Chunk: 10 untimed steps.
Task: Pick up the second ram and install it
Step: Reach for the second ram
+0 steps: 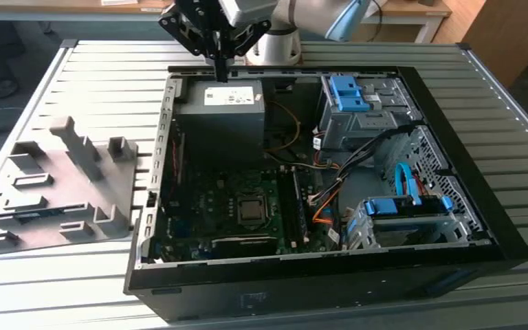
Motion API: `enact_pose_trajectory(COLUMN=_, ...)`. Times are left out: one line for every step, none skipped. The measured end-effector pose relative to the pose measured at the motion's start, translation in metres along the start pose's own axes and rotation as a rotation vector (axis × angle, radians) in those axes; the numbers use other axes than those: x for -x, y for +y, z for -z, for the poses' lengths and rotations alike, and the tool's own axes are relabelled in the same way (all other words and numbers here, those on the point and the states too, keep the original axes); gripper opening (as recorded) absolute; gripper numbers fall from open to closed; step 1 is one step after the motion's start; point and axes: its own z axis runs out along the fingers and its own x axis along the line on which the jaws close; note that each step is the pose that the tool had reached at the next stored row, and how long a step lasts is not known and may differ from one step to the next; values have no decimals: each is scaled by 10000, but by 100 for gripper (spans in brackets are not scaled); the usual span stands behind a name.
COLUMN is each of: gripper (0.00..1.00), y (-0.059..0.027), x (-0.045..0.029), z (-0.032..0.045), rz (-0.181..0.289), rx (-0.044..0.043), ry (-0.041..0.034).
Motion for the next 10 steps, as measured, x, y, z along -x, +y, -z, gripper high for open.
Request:
enact_pose_trajectory(gripper=10, y=-3, x=-44, z=1, rz=0, rx=0, ry=-3)
enact_pose_trajectory(gripper=10, y=-7, x=-88, z=3, rz=1, rx=0, ry=-4)
enact_pose_trajectory(gripper=10, y=-10, x=-137, z=4, rz=2, rx=0, ry=-5)
enact_pose_trajectory(gripper=10, y=-13, x=-182, z=5, rz=-1, rx=2, ry=-8)
enact_pose_trajectory(gripper=10, y=-17, x=-227, z=6, rz=0, rx=1, ry=-10)
enact_pose_trajectory(gripper=10, y=-21, x=-271, z=7, rz=2, rx=2, ry=-13)
enact_pose_trajectory(gripper=10, y=-24, x=-318, z=9, rz=1, rx=1, ry=-15)
enact_pose_trajectory(gripper=10, y=-27, x=-363, z=10, rz=0, rx=2, ry=-17)
enact_pose_trajectory(gripper=10, y=-31, x=-405, z=11, rz=1, rx=1, ry=-17)
enact_pose_trajectory(gripper=10, y=-36, x=-447, z=13, rz=3, rx=1, ry=-18)
